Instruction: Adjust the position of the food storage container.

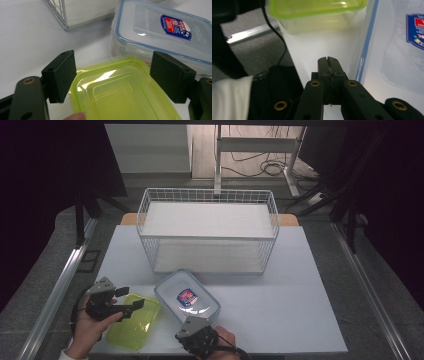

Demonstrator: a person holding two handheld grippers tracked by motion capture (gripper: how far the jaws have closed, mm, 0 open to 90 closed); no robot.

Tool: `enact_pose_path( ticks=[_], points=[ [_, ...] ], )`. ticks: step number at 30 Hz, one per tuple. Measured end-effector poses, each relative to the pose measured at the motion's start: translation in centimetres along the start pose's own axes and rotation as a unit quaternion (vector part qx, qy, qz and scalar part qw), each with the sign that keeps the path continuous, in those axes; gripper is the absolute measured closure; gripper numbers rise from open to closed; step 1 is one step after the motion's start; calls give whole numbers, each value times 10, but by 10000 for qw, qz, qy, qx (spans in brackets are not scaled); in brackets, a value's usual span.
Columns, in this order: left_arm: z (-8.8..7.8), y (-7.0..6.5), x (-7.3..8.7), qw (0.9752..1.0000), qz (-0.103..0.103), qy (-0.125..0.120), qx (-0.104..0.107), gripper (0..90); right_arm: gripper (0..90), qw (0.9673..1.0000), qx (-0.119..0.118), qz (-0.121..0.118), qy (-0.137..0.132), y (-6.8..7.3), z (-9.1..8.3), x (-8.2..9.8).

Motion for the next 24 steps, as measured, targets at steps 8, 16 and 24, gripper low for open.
enact_pose_path(
  ticks=[8,16,24],
  points=[
    [-1,1,-1,10000,-29,-40,30,210,890,9999,20,125,20,-5,-2,9],
    [-1,3,0,10000,-51,-39,36,210,890,9995,193,252,50,-15,-10,20],
    [-1,2,0,10000,-33,-43,36,210,890,9976,433,533,17,-35,-33,43]
  ],
)
Point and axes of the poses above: each handheld gripper's, and its own axes: z roughly forward along the jaws, x roughly out of its underside, y roughly to its left, the point moved 10 cm from there along z, roughly forward along the jaws, and after that the axes turned 7 degrees about -z, right-handed, at the moved point
